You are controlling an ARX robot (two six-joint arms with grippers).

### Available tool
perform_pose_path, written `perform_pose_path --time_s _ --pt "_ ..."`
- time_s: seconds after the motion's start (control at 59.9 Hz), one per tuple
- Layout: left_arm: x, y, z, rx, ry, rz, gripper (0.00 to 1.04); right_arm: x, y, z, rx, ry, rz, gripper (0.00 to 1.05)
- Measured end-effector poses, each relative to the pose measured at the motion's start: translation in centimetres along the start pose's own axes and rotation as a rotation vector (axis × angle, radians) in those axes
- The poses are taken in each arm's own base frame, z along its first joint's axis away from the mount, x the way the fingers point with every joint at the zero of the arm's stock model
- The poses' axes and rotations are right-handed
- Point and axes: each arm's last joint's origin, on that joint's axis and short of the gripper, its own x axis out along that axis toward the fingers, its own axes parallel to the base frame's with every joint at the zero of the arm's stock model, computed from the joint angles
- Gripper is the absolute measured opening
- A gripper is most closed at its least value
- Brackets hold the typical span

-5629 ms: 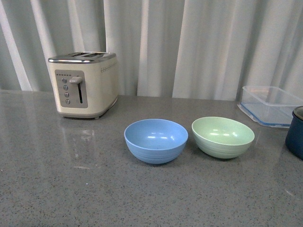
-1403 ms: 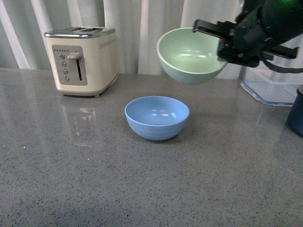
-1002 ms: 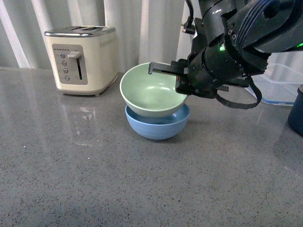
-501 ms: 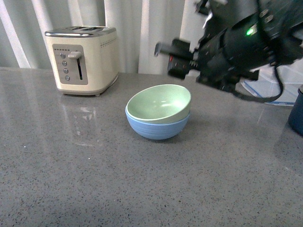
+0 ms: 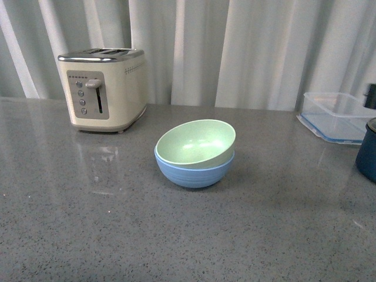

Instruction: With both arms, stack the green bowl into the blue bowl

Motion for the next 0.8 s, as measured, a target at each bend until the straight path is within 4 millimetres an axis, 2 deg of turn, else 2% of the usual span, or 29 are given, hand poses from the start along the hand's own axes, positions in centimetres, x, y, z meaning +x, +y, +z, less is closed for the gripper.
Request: perform_pose_path --time_s 0.067,0.251,0.468,0.685,0.802 --pt "0.0 0.0 0.0 0.0 0.0 0.0 0.98 -1.4 -0.8 -0.5 -0.005 -0.008 -0.008 0.0" --pt "0.0 0.0 0.0 0.0 0.0 0.0 0.98 -4.3 -2.1 -2.4 -0.014 0.006 -0.008 0.01" --pt "0.0 0.0 0.0 0.0 0.0 0.0 0.98 -7.1 -3.1 -3.7 -0.013 0.001 -0.01 0.01" --pt "0.0 0.0 0.0 0.0 0.0 0.0 0.98 -9.0 -4.4 -4.5 -0.012 0.002 -0.012 0.01" --pt "0.0 0.0 0.0 0.0 0.0 0.0 0.98 -9.9 -4.4 -4.9 -0.012 0.005 -0.013 0.01"
